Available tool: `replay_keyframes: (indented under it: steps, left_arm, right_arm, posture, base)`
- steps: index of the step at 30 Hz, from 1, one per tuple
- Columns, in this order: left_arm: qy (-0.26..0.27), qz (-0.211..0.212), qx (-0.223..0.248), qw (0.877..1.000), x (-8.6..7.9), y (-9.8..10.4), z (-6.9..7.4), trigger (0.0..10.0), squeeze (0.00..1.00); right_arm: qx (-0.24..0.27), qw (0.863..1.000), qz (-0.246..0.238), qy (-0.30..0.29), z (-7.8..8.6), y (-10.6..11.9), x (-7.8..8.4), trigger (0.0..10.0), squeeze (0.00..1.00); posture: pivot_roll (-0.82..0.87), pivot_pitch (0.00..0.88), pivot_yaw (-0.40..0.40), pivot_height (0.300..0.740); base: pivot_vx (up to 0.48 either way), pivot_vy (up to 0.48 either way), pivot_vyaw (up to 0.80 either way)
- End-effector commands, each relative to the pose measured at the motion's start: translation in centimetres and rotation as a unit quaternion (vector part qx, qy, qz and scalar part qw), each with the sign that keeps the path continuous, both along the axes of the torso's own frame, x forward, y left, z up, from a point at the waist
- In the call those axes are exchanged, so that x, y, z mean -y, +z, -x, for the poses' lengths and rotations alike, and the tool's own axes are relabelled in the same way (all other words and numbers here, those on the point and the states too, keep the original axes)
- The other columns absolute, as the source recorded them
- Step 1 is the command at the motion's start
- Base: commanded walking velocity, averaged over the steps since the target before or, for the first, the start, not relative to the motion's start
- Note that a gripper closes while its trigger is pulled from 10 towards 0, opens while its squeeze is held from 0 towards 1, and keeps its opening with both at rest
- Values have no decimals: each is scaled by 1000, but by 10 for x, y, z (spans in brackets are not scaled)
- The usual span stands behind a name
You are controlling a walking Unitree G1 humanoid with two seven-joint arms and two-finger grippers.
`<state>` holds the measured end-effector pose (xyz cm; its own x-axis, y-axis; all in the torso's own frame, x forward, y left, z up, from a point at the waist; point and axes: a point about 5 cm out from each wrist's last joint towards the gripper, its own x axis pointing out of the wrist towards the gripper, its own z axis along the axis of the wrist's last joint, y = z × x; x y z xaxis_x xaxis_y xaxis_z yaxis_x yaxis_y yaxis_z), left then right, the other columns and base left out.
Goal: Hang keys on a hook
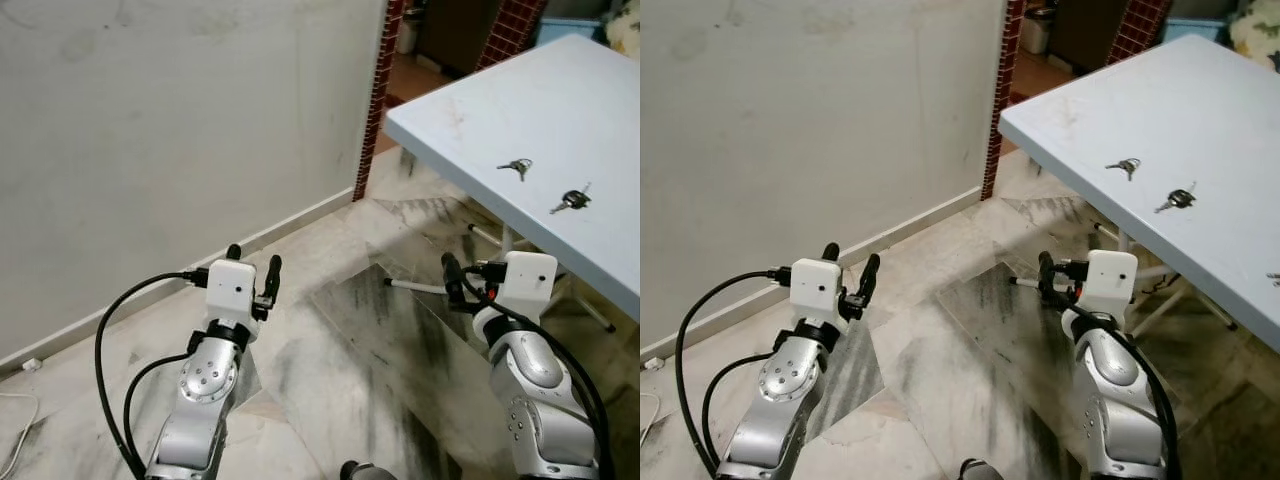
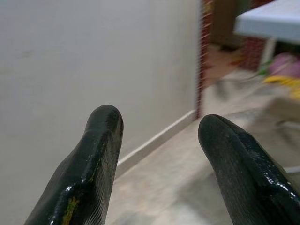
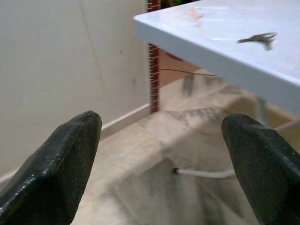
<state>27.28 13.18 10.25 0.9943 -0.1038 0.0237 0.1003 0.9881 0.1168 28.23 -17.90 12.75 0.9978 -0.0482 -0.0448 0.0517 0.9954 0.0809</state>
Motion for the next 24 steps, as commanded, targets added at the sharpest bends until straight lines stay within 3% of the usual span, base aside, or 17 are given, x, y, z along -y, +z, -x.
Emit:
replay_keyframes:
  steps: [1, 6, 15, 24]
  left_arm:
    - [-2, -8, 9, 1000, 0, 3, 2, 10000, 0]
    - [6, -13, -7, 1000, -13, -4, 5, 10000, 0]
    - [28, -14, 14, 999, -20, 8, -9, 10000, 0]
    - [48, -14, 20, 999, -33, 14, -10, 10000, 0]
  right_arm:
    - [-3, 1000, 0, -15, 4, -2, 6, 10000, 0]
    - [-6, 1000, -3, -30, 9, -7, 4, 10000, 0]
    - [-9, 1000, 11, -4, 0, -9, 1, 10000, 0]
    - [-1, 1000, -3, 7, -8, -6, -5, 10000, 0]
  posture:
    - [-27, 145, 20, 740]
    - [-38, 134, 34, 740]
    - [2, 114, 18, 740]
    - [34, 96, 26, 740]
  base:
    - [0, 0, 0]
    - [0, 0, 0]
    - [0, 0, 0]
    - [0, 0, 0]
